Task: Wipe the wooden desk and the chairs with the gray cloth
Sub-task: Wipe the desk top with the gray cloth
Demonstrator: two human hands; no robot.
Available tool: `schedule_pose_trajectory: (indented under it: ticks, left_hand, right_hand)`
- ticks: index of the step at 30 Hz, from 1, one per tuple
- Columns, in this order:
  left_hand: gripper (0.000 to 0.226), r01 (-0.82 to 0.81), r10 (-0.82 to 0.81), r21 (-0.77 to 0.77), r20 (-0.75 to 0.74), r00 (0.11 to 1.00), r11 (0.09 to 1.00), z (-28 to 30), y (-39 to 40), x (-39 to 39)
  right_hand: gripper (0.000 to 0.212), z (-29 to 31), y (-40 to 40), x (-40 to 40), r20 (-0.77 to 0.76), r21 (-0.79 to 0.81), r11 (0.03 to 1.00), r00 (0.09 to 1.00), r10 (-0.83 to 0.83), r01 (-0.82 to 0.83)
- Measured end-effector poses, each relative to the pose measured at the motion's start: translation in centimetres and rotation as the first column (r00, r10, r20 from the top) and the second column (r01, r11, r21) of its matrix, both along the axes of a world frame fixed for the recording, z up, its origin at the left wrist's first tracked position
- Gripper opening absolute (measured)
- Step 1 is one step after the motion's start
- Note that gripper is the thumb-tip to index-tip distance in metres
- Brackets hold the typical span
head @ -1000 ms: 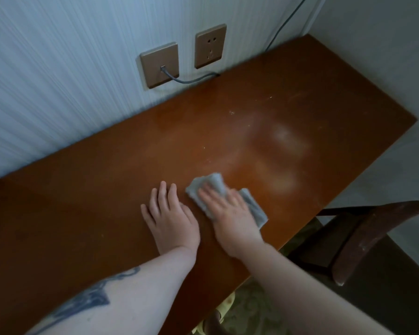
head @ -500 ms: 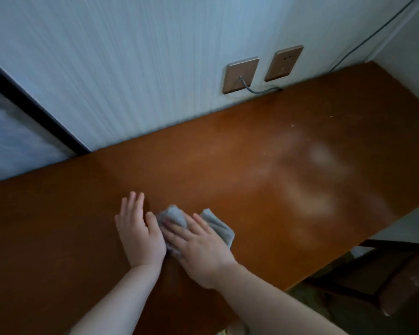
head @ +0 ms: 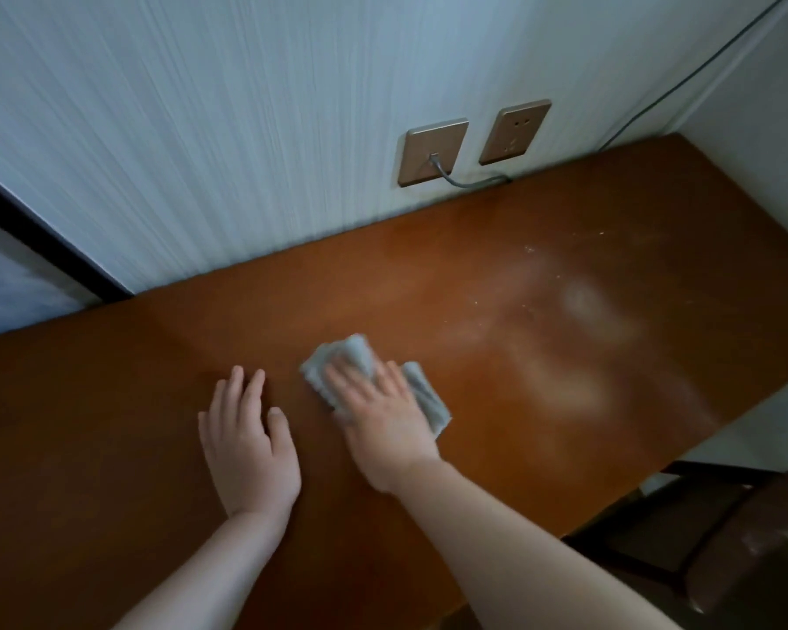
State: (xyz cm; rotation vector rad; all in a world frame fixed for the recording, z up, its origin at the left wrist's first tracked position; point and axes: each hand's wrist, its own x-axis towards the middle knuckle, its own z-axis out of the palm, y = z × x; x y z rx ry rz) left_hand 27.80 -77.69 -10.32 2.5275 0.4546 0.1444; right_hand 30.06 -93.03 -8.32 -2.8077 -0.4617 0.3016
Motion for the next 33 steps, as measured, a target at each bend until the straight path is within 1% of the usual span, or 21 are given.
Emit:
schedule_pose_trajectory:
  ticks: [2, 3, 5, 6, 8, 10, 11, 12, 13, 15, 17, 19, 21, 23, 24, 25, 26, 27, 29, 31, 33]
  left_hand:
    - [0.041, 0.066, -0.066, -0.01, 0.003, 0.998, 0.998, 0.2, -2.6, 1.0]
    - [0.042, 0.111, -0.111, -0.015, 0.007, 0.994, 0.994, 0.3, -4.2, 1.6]
    - [0.041, 0.184, -0.183, -0.03, 0.017, 0.983, 0.982, 0.3, -7.3, 2.9]
    - [0.041, 0.209, -0.208, -0.036, 0.025, 0.978, 0.977, 0.2, -8.6, 3.6]
    - [0.042, 0.22, -0.219, -0.032, 0.037, 0.975, 0.975, 0.1, -10.0, 4.9]
    - [0.039, 0.131, -0.128, -0.054, 0.047, 0.991, 0.99, -0.1, -10.3, 5.7]
    - [0.039, 0.077, -0.074, -0.068, 0.049, 0.996, 0.995, -0.1, -10.2, 6.0]
    - [0.039, 0.046, -0.043, -0.065, 0.043, 0.998, 0.997, 0.0, -10.2, 6.2]
    - [0.039, 0.038, -0.036, -0.046, 0.031, 0.999, 0.998, 0.1, -10.2, 6.2]
    - [0.039, 0.047, -0.047, -0.019, 0.013, 0.999, 0.999, 0.1, -10.4, 6.2]
    - [0.04, 0.05, -0.05, 0.0, -0.001, 0.999, 0.999, 0.0, -10.5, 6.1]
    - [0.04, 0.052, -0.052, 0.027, -0.01, 0.999, 0.998, 0.0, -10.6, 6.1]
    - [0.04, 0.055, -0.054, 0.049, -0.013, 0.998, 0.997, 0.0, -10.8, 6.1]
    - [0.04, 0.059, -0.058, 0.063, -0.016, 0.998, 0.996, -0.1, -10.9, 6.3]
    - [0.039, 0.062, -0.061, 0.07, -0.014, 0.998, 0.996, -0.1, -10.9, 6.3]
    - [0.039, 0.063, -0.063, 0.076, -0.01, 0.998, 0.995, -0.1, -10.9, 6.4]
    - [0.039, 0.063, -0.063, 0.078, -0.006, 0.998, 0.995, -0.2, -10.9, 6.4]
    - [0.039, 0.06, -0.06, 0.078, -0.006, 0.998, 0.995, -0.1, -10.9, 6.4]
    - [0.039, 0.058, -0.057, 0.09, -0.015, 0.998, 0.994, -0.1, -11.0, 6.4]
    - [0.04, 0.066, -0.062, 0.124, -0.033, 0.998, 0.99, -0.1, -11.1, 6.3]
    - [0.041, 0.07, -0.063, 0.148, -0.051, 0.997, 0.987, -0.1, -11.2, 6.3]
  right_hand:
    - [0.058, -0.3, -3.9, 0.7, 0.02, -0.035, 0.962, 0.962, -0.271, 0.272]
    - [0.058, -0.4, -5.7, 0.1, 0.037, -0.047, 0.929, 0.93, -0.366, 0.367]
    - [0.056, -0.4, -7.2, -2.4, 0.083, -0.084, 0.887, 0.89, -0.448, 0.454]
    - [0.055, -0.3, -6.9, -3.8, 0.099, -0.104, 0.897, 0.902, -0.421, 0.43]
    - [0.054, -0.2, -5.5, -5.3, 0.048, -0.098, 0.968, 0.972, -0.228, 0.232]
    - [0.053, -0.2, -5.1, -3.7, 0.013, -0.104, 0.994, 1.0, 0.027, -0.026]
    - [0.054, 0.0, -5.4, -2.0, 0.012, -0.101, 0.99, 0.995, 0.102, -0.1]
    - [0.055, 0.1, -6.0, -0.3, 0.012, -0.092, 0.988, 0.992, 0.127, -0.126]
    - [0.056, 0.0, -6.8, 1.2, 0.019, -0.086, 0.991, 0.995, 0.102, -0.1]
    - [0.055, -0.4, -8.7, 3.5, 0.017, -0.074, 0.99, 0.992, -0.122, 0.123]
    - [0.055, -1.0, -10.6, 3.5, 0.038, -0.081, 0.922, 0.926, -0.376, 0.378]
    - [0.057, -1.2, -10.7, 1.6, 0.09, -0.112, 0.866, 0.873, -0.479, 0.487]
    - [0.058, -0.8, -9.2, -0.1, 0.103, -0.081, 0.903, 0.905, -0.414, 0.422]
    - [0.056, -0.5, -7.4, 0.1, 0.052, -0.058, 0.985, 0.986, -0.158, 0.161]
    - [0.055, -0.2, -6.9, 1.2, 0.032, -0.046, 0.999, 0.999, -0.028, 0.029]
    - [0.055, 0.0, -6.8, 2.8, 0.017, -0.038, 0.998, 0.999, 0.05, -0.049]
    - [0.056, 0.0, -7.1, 4.4, 0.009, -0.045, 0.997, 0.998, 0.063, -0.062]
    - [0.057, -0.2, -7.7, 5.8, 0.012, -0.07, 0.997, 1.0, 0.029, -0.028]
    - [0.057, -0.6, -9.6, 7.3, 0.009, -0.094, 0.978, 0.982, -0.186, 0.186]
    - [0.058, -1.0, -11.8, 6.4, 0.033, -0.087, 0.9, 0.904, -0.426, 0.427]
    - [0.059, -1.0, -12.4, 4.1, 0.072, -0.088, 0.815, 0.82, -0.568, 0.572]
